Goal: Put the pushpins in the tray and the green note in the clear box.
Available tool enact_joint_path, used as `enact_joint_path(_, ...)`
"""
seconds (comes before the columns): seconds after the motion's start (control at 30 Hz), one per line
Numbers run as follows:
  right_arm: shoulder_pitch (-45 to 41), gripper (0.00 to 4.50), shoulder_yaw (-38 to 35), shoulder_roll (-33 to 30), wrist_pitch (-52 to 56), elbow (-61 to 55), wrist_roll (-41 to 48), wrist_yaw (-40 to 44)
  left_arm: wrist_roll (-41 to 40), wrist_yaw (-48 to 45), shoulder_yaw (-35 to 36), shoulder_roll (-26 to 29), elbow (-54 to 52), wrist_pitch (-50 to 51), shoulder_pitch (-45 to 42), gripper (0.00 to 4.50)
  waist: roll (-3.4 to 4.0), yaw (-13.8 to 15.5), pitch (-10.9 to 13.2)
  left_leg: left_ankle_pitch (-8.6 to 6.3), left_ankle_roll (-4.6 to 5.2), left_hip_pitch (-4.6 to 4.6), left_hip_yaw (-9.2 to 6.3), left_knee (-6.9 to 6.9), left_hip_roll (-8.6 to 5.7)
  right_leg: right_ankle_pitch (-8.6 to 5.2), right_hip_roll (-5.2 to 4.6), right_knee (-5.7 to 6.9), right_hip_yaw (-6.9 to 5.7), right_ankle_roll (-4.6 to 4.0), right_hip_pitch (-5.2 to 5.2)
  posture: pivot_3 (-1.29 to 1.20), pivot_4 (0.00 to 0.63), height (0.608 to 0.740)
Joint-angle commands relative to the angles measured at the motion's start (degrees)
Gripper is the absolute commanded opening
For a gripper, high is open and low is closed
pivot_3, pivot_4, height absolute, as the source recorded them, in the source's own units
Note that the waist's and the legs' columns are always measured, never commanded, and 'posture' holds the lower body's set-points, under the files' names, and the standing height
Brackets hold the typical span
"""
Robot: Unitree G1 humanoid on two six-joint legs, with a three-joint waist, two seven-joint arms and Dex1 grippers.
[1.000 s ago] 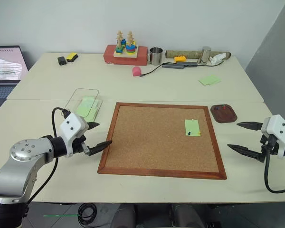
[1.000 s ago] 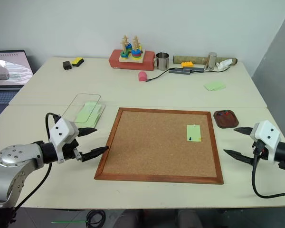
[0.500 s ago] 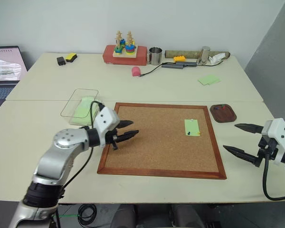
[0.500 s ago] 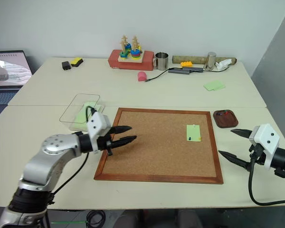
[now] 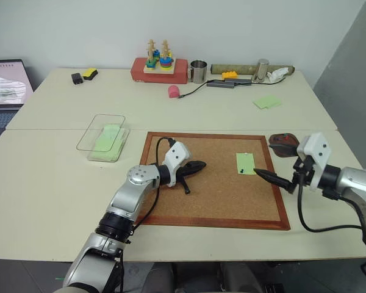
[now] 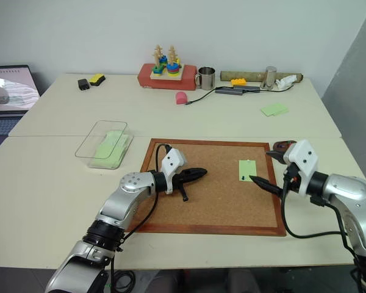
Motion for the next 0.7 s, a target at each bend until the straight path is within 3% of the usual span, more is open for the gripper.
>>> enact_joint_path(0.03, -6.23, 4.50, 3.81, 2.14, -2.30, 6.58, -3.63, -0.65, 2.07, -0.08, -1.03, -1.59, 3.09, -3.28, -1.14, 0.06, 0.00, 0.01, 0.00, 0.00, 0.00, 0.00, 0.01, 0.01, -0.01, 0.00, 0.00, 0.00, 0.00, 0.00, 0.00, 0.00, 0.150, 0.740)
enact_joint_path(0.33, -14.79, 4.50, 8.10, 8.37, -9.76, 26.33, -9.86, -0.52, 3.62, 1.38, -0.88, -3.63, 3.42, -3.61, 0.23, 0.06, 0.04, 0.28, -0.03, 0.00, 0.00, 0.01, -0.02, 0.02, -0.06, 0.02, -0.06, 0.01, -0.03, -0.02, 0.03, 0.00, 0.150, 0.740)
enact_joint_path(0.53, -16.98, 4.50, 8.60, 9.66, -14.74, 33.37, -11.82, 1.03, 3.84, 1.96, -0.44, -3.91, 1.67, -2.84, 1.48, 0.06, 0.07, 0.23, -0.04, 0.00, 0.00, 0.04, -0.02, 0.03, -0.07, 0.03, -0.08, 0.05, -0.03, -0.02, 0.05, 0.00, 0.150, 0.740)
enact_joint_path(0.7, -17.96, 3.55, 9.40, 10.31, -16.71, 36.98, -13.35, 1.80, 4.01, 2.35, -0.43, -3.99, 0.86, -2.42, 1.97, 0.00, 0.08, 0.13, -0.05, 0.00, 0.00, 0.05, -0.02, 0.01, -0.06, 0.03, -0.08, 0.04, -0.03, -0.02, 0.05, 0.00, 0.150, 0.740)
